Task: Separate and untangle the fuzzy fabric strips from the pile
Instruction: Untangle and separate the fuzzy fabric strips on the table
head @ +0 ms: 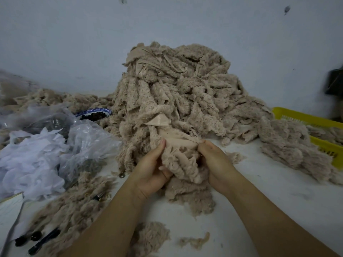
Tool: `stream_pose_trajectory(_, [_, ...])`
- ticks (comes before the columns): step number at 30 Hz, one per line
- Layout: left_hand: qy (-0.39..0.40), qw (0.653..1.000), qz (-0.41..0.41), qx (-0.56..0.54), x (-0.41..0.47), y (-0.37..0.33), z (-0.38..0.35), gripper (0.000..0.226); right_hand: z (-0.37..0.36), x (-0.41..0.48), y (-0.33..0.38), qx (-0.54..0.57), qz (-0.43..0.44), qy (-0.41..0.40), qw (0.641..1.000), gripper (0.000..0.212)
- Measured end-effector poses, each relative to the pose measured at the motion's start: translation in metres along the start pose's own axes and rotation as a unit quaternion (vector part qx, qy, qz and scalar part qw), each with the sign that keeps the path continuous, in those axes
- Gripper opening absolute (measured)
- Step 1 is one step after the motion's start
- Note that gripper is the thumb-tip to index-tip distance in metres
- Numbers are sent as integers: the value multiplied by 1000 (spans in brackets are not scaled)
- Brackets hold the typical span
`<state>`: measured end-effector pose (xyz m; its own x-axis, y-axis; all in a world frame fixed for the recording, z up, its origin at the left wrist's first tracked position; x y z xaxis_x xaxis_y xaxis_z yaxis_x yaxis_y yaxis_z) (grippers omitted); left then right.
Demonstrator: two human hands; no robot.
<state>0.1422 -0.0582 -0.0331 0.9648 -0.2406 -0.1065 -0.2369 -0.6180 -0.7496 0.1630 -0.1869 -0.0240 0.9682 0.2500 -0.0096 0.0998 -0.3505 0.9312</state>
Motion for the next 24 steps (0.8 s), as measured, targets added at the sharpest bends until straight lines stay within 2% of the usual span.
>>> stream_pose_trajectory(2, [27, 1000, 11, 8, 1, 3, -3, 51, -10, 0, -6, 106, -45, 41, 992, 23])
stream_pose_trajectory(5, [80, 997, 23, -7, -2, 6, -12, 49, -20, -3, -8, 163, -73, 67, 982, 29])
stream_pose_trajectory(7, [82, 996, 20, -3, -2, 6, -14, 59, -17, -2, -8, 137, -66, 51, 987, 27])
stream_pose_trajectory(10, [70, 997, 9, 25, 1, 5, -9, 54, -8, 3, -7, 85, -33, 11, 996, 24])
stream_pose_trajectory(12, [62, 997, -2, 37, 2, 4, -8, 47, -5, 3, -5, 85, -23, -1, 996, 22])
stream_pose_trajectory(14, [72, 995, -14, 67, 1, 5, -11, 49, -5, 1, -3, 74, -13, -1, 997, 20])
stream_pose_trajectory(17, [42, 987, -6, 155, -2, 12, -14, 54, -9, -1, 0, -23, 30, 1, 999, 22])
stream_pose_trajectory(19, [9, 980, 0, 200, -2, 15, -14, 36, -11, -3, 4, -103, 71, -7, 992, 29])
stream_pose_trajectory(21, [-17, 977, -12, 213, -3, 13, -12, 27, -11, -4, 11, -196, 115, -23, 974, 30])
stream_pose_trajectory(24, [-34, 975, -48, 212, -4, 6, -12, 29, -8, -8, 26, -310, 197, -68, 928, 25])
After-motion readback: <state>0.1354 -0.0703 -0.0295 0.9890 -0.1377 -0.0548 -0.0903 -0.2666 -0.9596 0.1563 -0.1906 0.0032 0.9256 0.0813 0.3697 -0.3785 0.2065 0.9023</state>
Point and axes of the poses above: each hand's wrist, its own x-axis towards the middle knuckle, its own z-axis out of the back of the hand, y = z × x, the point moved 8 cm from there along x, towards the middle knuckle, and after that the axes turned 7 degrees about x, right-handed, at the moved point
